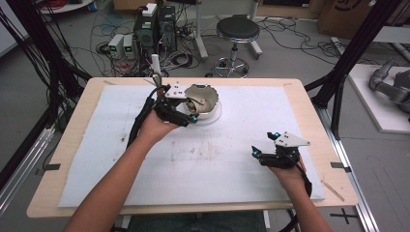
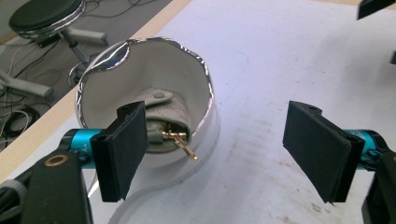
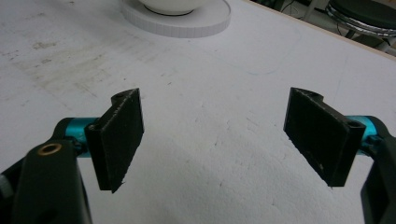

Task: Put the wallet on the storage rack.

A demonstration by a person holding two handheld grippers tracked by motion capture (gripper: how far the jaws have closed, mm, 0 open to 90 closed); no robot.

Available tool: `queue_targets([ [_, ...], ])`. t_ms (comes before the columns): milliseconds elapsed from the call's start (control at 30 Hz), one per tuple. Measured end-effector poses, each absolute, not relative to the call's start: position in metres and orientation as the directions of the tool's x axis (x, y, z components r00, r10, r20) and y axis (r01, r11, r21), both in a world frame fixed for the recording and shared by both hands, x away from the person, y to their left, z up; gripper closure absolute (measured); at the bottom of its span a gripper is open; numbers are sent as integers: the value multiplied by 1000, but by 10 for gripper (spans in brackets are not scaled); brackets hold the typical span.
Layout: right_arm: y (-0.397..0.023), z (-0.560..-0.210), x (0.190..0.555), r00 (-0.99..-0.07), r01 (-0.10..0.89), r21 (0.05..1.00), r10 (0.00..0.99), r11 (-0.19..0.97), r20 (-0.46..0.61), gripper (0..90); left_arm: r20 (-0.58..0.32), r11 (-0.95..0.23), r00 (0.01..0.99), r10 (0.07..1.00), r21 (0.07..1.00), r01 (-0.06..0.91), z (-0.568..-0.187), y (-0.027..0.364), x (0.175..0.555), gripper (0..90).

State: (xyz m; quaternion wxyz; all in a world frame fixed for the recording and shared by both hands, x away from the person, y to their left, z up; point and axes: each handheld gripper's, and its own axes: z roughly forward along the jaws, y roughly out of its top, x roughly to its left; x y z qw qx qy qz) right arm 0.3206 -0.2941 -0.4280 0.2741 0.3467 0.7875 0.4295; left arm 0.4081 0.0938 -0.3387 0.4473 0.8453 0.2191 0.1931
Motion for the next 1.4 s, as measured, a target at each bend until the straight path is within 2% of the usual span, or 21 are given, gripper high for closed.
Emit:
queue_targets([
  [433,-294,-428,323,-607,315,865,784,390,-132,204,113,-457,815,568,867,199,-356,133,373,211],
  [1200,-300,-430,327,-602,320,869,789,376,-120,204,-37,-343,774,632,882,322,-414,187,335,192],
  [1400,-305,-432,328,-593,330,871,798,364,-109,204,-16,-334,751,660,889,312,-415,197,331,179],
])
